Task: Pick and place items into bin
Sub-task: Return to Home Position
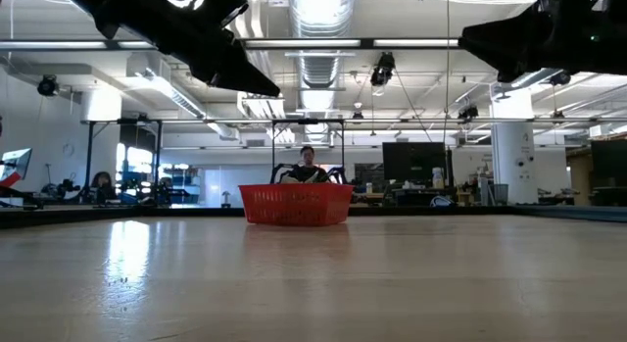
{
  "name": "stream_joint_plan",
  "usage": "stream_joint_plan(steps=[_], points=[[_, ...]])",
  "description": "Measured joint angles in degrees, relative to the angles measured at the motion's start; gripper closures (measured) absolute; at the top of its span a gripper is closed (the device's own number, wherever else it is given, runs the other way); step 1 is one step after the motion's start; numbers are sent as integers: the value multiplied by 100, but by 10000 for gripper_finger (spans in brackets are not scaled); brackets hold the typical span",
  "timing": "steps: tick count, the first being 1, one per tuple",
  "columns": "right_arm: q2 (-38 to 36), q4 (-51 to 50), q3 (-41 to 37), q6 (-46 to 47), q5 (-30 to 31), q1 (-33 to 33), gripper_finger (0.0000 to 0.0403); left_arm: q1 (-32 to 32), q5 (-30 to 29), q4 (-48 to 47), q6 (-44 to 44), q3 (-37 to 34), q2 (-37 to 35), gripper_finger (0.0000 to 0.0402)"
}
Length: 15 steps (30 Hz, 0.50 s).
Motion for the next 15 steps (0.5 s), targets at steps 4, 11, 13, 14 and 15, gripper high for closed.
stream_joint_plan(steps=[4,11,13,14,15], points=[[-707,-1417,259,15,-24,0,268,0,0,5,-2,0,0,261],[-1414,-3108,633,183,-185,15,269,0,0,9,-2,0,0,261],[-1483,-3167,633,179,-266,15,271,0,0,7,-2,0,0,261],[-1518,-3197,633,170,-269,13,271,0,0,9,-2,0,0,261],[-1546,-3215,633,166,-269,13,271,0,0,7,-4,0,0,261]])
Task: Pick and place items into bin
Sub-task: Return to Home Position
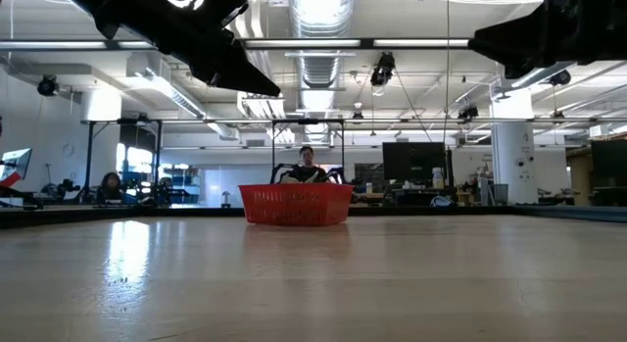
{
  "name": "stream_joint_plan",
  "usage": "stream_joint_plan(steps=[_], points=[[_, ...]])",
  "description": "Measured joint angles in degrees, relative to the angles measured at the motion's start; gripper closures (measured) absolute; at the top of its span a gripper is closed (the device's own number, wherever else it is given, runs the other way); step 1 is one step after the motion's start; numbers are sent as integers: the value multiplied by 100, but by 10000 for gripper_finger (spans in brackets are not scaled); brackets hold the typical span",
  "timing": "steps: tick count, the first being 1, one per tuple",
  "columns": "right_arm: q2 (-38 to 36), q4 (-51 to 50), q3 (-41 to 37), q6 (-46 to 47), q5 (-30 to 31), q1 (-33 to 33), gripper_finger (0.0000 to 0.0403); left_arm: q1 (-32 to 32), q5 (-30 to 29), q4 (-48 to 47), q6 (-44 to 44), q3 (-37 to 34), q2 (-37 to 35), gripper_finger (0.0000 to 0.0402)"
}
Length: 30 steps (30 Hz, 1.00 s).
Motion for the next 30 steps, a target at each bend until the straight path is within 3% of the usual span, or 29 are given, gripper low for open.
stream_joint_plan(steps=[17,30], points=[[-817,-1649,464,390,-37,2,276,11,0,-7,12,-13,0,261],[-1304,-1541,120,258,-317,234,270,11,0,-7,15,-15,0,261]])
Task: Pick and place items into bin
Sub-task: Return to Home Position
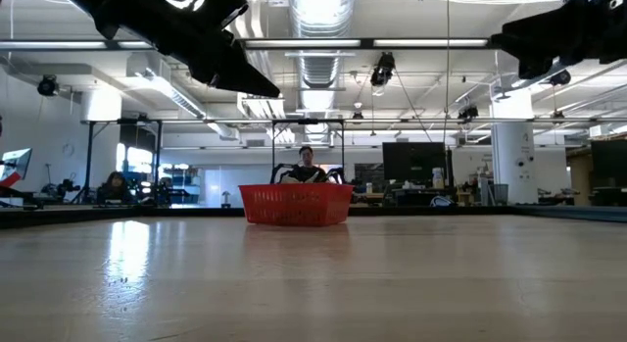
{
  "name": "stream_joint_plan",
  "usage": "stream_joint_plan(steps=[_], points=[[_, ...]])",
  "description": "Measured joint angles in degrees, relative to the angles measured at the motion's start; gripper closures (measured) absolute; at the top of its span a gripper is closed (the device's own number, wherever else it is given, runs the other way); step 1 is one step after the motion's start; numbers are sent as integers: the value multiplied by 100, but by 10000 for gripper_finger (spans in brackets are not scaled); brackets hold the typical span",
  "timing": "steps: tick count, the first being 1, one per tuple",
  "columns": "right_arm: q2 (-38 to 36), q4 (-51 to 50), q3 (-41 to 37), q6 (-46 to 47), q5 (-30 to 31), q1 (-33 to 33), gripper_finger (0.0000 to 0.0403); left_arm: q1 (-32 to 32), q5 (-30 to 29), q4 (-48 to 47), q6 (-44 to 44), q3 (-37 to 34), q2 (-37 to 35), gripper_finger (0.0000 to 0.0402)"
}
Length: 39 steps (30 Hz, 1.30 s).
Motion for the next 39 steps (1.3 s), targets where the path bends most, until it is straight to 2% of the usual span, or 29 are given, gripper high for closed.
stream_joint_plan(steps=[7,16,21,28,39], points=[[-567,-29,-293,32,-1,-4,278,0,-1,0,0,-2,0,261],[-563,-266,-339,106,2,-9,280,0,-1,26,-13,-9,-2,261],[-568,-310,-509,208,206,-9,280,-22,33,74,-19,-42,-131,261],[-568,-238,-515,78,313,-9,280,-101,105,974,-55,-811,-1256,261],[-568,-201,-515,16,317,-9,280,-111,101,1120,-195,-2272,-3902,261]])
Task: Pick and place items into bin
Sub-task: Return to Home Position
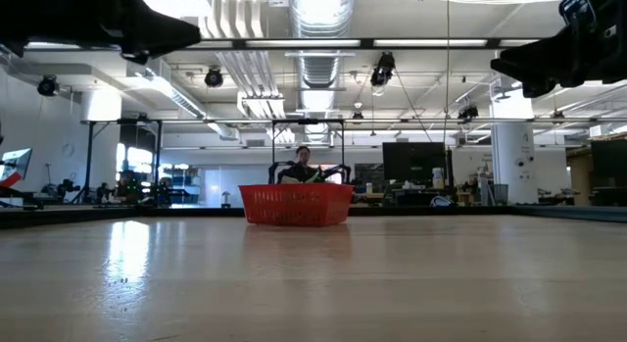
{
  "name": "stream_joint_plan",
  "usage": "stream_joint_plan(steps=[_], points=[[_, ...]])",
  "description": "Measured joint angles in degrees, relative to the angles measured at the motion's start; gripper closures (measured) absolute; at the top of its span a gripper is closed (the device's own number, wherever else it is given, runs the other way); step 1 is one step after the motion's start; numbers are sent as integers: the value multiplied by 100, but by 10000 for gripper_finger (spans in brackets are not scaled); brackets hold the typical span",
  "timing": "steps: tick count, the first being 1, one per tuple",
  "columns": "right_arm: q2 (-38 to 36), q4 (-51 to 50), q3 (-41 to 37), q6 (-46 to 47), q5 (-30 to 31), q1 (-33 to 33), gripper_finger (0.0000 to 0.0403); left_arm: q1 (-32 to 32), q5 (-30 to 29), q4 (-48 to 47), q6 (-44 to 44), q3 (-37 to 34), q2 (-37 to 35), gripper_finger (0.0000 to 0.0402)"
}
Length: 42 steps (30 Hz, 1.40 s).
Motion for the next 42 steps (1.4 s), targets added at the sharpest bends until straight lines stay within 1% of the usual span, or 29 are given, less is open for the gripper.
stream_joint_plan(steps=[3,8,11,14,19,25,29,36,42], points=[[4,16,0,1,0,0,280,2,-10,2,-45,-376,-644,261],[4,66,0,-1,-2,0,280,2,-7,-12,-163,-871,-1429,261],[4,66,0,19,-2,0,280,2,95,-57,-167,-1100,-1947,261],[9,64,0,21,-4,0,280,2,228,-343,-233,-1176,-2422,261],[9,58,0,-37,-4,0,280,2,369,-1104,-328,-1194,-3076,261],[9,22,0,-88,-2,-4,280,7,423,-1175,-246,-1250,-2998,261],[17,4,0,-76,-2,-2,280,7,423,-1387,-118,-1431,-3058,261],[11,-6,0,-66,-3,-2,280,7,423,-1304,-126,-1538,-3048,261],[13,-36,0,-91,-2,-2,280,7,510,-1530,-251,-1645,-3001,261]])
